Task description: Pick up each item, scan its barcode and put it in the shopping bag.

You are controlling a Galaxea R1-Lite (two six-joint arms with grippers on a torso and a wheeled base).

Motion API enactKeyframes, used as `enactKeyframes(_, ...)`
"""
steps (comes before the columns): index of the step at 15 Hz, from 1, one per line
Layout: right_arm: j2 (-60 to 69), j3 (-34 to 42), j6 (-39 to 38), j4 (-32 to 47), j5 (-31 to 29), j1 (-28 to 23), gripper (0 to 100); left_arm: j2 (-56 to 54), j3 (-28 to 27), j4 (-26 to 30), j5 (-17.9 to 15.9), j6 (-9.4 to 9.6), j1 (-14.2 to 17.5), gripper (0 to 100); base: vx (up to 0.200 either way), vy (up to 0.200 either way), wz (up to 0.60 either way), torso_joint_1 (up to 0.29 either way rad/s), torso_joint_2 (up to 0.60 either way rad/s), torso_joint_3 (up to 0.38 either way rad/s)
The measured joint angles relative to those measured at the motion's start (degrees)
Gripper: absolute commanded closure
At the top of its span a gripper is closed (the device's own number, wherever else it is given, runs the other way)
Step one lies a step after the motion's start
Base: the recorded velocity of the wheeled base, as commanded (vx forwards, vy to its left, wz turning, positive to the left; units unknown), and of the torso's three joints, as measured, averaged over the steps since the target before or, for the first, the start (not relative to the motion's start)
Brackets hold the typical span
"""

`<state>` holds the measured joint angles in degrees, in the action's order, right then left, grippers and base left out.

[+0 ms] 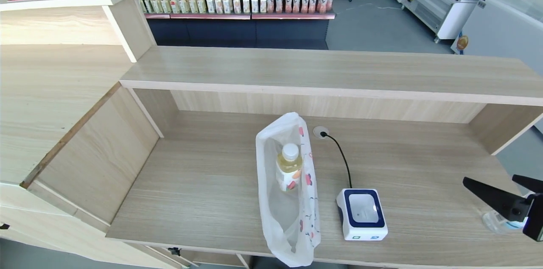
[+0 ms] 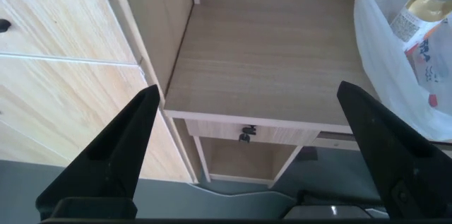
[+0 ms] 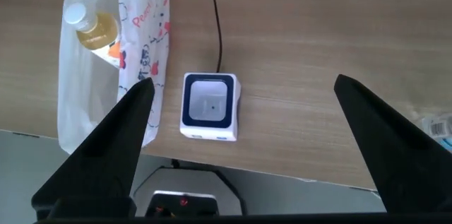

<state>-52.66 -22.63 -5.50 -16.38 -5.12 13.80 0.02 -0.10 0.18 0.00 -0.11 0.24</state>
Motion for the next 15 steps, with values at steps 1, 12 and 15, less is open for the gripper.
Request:
enactKeyframes(1, 0.05, 0.06, -0.02, 2.05, 0.00, 0.00, 0, 0.00, 0.00, 0.00, 0.00, 0.00, 0.00, 0, 0.000, -0.200, 0.00, -0.002, 0.01, 0.002)
enactKeyframes(12, 0.32, 0.35, 1.48, 10.75, -0.10, -0.11, 0, 0.00, 0.00, 0.00, 0.00, 0.04, 0.00, 0, 0.000, -0.200, 0.00, 0.001, 0.00, 0.004)
enactKeyframes(15, 1.62, 0.59, 1.87, 16.93, -0.10, -0.05, 0, 0.00, 0.00, -0.02, 0.00, -0.05, 0.00, 0, 0.000, -0.067, 0.00, -0.001, 0.00, 0.002)
